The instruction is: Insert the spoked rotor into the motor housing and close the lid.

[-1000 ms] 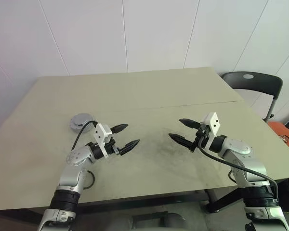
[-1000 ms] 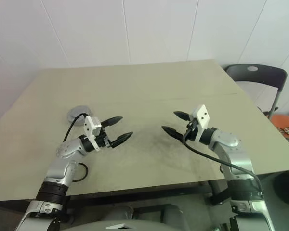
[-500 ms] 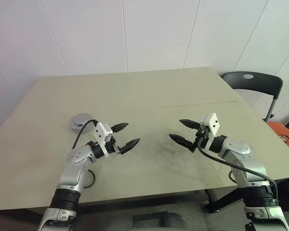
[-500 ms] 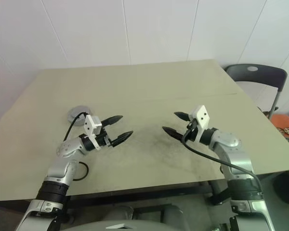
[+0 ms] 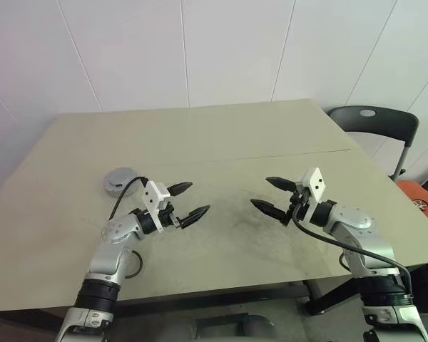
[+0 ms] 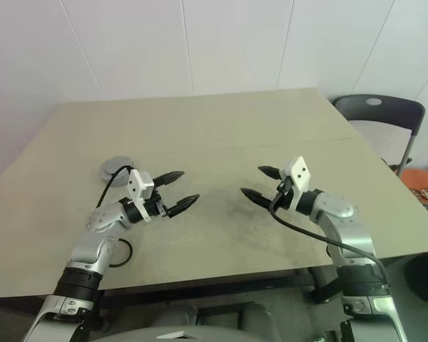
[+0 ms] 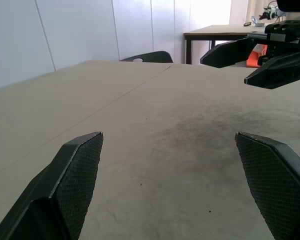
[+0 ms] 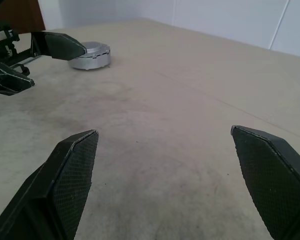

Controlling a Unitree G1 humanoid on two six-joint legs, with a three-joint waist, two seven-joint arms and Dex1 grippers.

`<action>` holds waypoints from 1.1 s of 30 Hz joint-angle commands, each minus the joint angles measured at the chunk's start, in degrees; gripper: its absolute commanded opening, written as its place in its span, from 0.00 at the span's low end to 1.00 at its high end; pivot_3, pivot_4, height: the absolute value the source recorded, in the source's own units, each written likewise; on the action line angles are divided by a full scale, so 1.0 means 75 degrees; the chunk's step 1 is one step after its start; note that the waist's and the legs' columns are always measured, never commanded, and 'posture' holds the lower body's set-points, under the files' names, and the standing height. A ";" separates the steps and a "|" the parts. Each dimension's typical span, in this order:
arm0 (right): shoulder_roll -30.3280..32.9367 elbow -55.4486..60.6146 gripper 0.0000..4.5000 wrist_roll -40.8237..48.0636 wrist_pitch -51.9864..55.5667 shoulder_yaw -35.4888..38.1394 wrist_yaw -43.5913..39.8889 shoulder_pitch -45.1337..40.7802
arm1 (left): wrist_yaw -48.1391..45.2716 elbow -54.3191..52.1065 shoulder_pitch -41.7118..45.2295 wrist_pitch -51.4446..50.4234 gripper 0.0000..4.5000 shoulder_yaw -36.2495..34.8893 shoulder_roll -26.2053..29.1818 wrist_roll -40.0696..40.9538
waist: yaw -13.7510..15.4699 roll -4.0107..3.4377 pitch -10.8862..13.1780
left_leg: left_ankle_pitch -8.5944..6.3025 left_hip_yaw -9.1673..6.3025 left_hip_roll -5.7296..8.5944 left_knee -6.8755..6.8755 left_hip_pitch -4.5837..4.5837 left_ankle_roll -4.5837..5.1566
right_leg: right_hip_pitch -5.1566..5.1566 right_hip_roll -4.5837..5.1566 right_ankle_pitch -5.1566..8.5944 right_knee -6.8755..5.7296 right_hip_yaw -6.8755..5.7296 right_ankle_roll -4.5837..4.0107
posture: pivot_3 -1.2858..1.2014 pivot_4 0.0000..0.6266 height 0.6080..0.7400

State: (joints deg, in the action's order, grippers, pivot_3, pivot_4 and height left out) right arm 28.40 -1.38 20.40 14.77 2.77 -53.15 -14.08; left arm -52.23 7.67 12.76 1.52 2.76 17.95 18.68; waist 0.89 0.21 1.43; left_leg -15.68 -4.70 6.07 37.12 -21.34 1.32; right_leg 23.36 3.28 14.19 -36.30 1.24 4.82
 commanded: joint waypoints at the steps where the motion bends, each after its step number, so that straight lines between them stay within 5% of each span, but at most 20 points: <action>1: 0.0045 0.0136 0.99 0.0038 -0.0123 0.0019 -0.0006 -0.0176 | 0.0026 -0.0338 0.0180 -0.0022 1.00 0.0013 0.0035 0.0032 | 0.0000 0.0000 0.0000 | 0.0000 0.0000 0.0000 0.0000 0.0000 0.0000 | 0.0000 0.0000 0.0000 0.0000 0.0000 0.0000 | 0.52 0.00 1.00; 33: 0.0004 0.0047 0.99 -0.0019 -0.0252 -0.0115 0.0005 -0.0126 | 0.0031 -0.0346 0.0161 -0.0046 1.00 0.0129 0.0007 -0.0078 | 0.0000 0.0000 0.0000 | 0.0000 0.0000 0.0000 0.0000 0.0000 0.0000 | 0.0000 0.0000 0.0000 0.0001 0.0000 0.0000 | 0.52 0.00 1.00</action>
State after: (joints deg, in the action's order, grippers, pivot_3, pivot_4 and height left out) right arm 28.39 -1.42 20.32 14.13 1.65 -53.15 -14.08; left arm -52.20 6.72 13.20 0.52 3.63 18.00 18.10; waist 0.89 0.20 1.44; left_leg -15.68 -4.70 6.07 37.12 -21.34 1.32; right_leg 23.36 3.28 14.19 -36.30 1.24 4.82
